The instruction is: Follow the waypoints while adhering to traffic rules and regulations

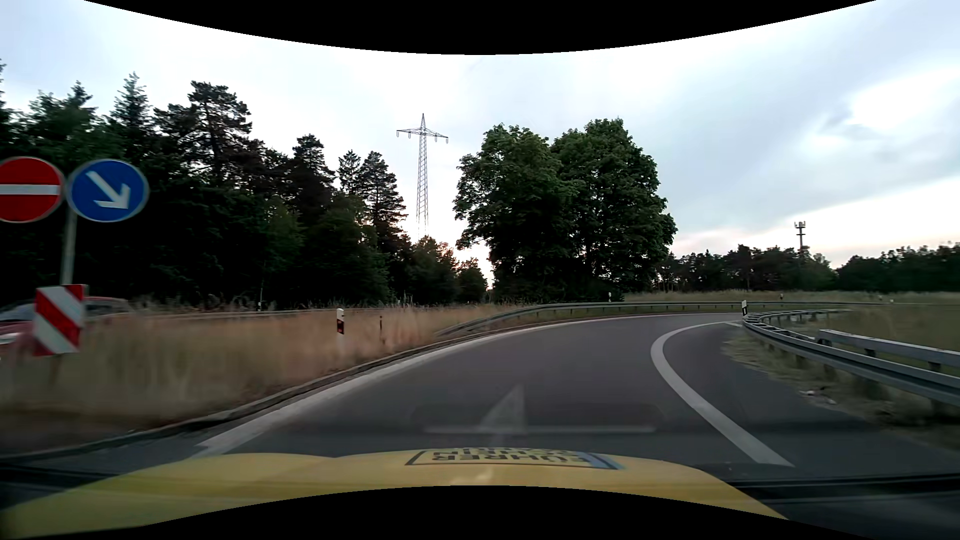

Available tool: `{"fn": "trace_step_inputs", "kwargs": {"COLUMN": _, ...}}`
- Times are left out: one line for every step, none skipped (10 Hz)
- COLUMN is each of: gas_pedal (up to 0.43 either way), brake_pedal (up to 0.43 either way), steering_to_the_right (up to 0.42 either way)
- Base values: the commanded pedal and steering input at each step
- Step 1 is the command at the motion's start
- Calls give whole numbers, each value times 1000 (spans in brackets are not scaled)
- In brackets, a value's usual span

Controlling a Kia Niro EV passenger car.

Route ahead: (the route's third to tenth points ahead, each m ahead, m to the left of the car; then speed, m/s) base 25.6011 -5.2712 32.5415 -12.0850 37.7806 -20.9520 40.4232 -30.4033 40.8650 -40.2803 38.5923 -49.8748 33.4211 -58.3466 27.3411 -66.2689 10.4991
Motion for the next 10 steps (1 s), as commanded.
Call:
{"fn": "trace_step_inputs", "kwargs": {"gas_pedal": 98, "brake_pedal": 0, "steering_to_the_right": 110}}
{"fn": "trace_step_inputs", "kwargs": {"gas_pedal": 98, "brake_pedal": 0, "steering_to_the_right": 110}}
{"fn": "trace_step_inputs", "kwargs": {"gas_pedal": 110, "brake_pedal": 0, "steering_to_the_right": 111}}
{"fn": "trace_step_inputs", "kwargs": {"gas_pedal": 110, "brake_pedal": 0, "steering_to_the_right": 112}}
{"fn": "trace_step_inputs", "kwargs": {"gas_pedal": 110, "brake_pedal": 0, "steering_to_the_right": 113}}
{"fn": "trace_step_inputs", "kwargs": {"gas_pedal": 110, "brake_pedal": 0, "steering_to_the_right": 115}}
{"fn": "trace_step_inputs", "kwargs": {"gas_pedal": 98, "brake_pedal": 0, "steering_to_the_right": 119}}
{"fn": "trace_step_inputs", "kwargs": {"gas_pedal": 98, "brake_pedal": 0, "steering_to_the_right": 122}}
{"fn": "trace_step_inputs", "kwargs": {"gas_pedal": 87, "brake_pedal": 0, "steering_to_the_right": 126}}
{"fn": "trace_step_inputs", "kwargs": {"gas_pedal": 67, "brake_pedal": 0, "steering_to_the_right": 127}}
